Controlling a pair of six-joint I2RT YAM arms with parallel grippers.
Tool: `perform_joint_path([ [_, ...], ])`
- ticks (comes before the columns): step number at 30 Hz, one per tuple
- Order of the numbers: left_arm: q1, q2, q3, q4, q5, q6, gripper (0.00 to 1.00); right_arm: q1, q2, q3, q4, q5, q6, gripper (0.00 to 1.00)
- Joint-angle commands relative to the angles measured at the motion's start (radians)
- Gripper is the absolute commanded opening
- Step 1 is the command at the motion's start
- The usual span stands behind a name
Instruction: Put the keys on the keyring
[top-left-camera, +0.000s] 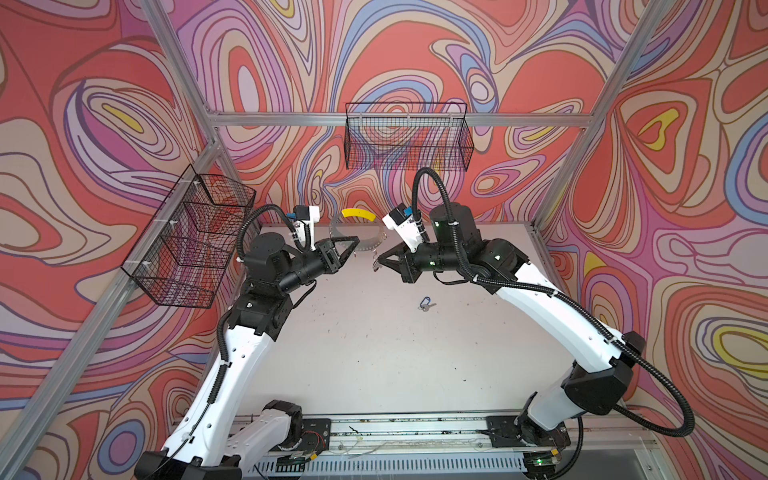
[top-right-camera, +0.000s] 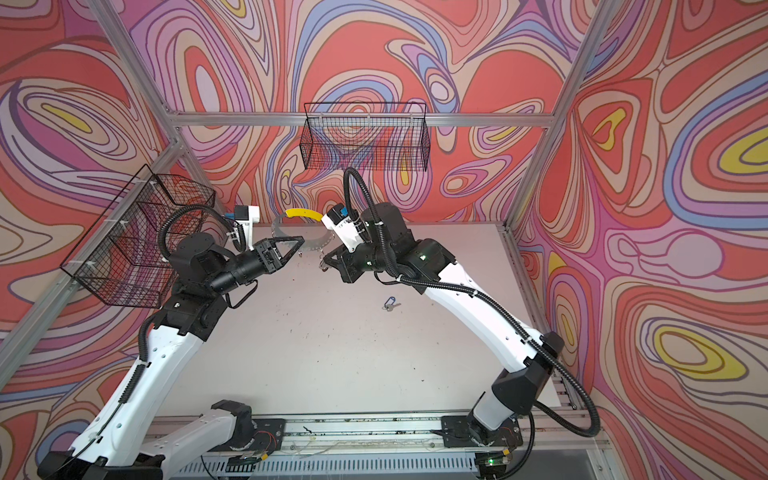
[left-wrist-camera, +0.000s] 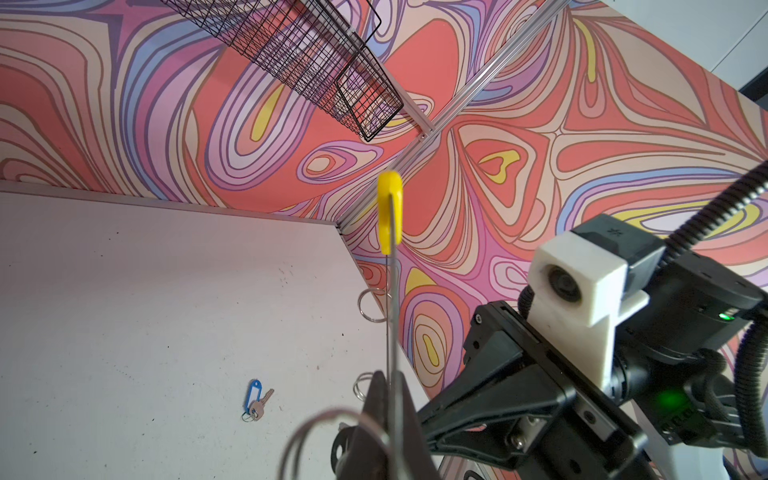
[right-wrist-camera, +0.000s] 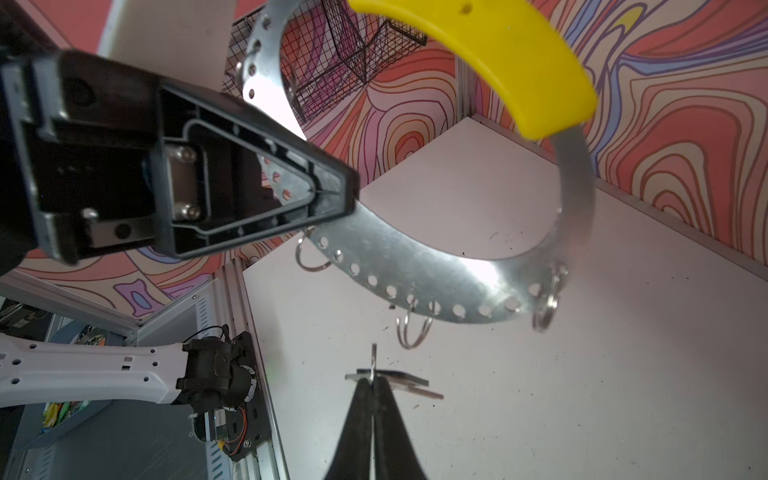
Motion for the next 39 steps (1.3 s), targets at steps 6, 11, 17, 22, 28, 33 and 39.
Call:
perform_joint_path([
  [6,-0.007,-0.035,0.001,0.021,0.03,0.02,0.0,0.003,-0.005,0.004,0.015,0.023,0.021,0.0],
  [11,-0.008,-0.037,-0.001,0.02,0.035,0.021,0.0,0.003,0.001,0.015,0.015,0.028,0.023,0.0],
  [17,-0.007,-0.042,-0.007,0.016,0.036,0.024,0.0,0.003,-0.006,0.018,0.022,0.021,0.026,0.0],
  [22,-0.008,-0.042,-0.007,0.012,0.036,0.027,0.0,0.003,-0.022,0.016,0.031,0.009,0.023,0.0],
  [28,-0.008,-0.044,-0.007,0.007,0.031,0.027,0.0,0.003,-0.03,0.007,0.042,0.0,0.023,0.0],
  [33,-0.008,-0.044,-0.007,0.004,0.03,0.028,0.0,0.003,-0.031,0.012,0.046,-0.008,0.022,0.0],
  [39,-0.008,-0.048,-0.007,-0.007,0.019,0.033,0.0,0.003,-0.044,0.006,0.057,-0.005,0.027,0.0],
])
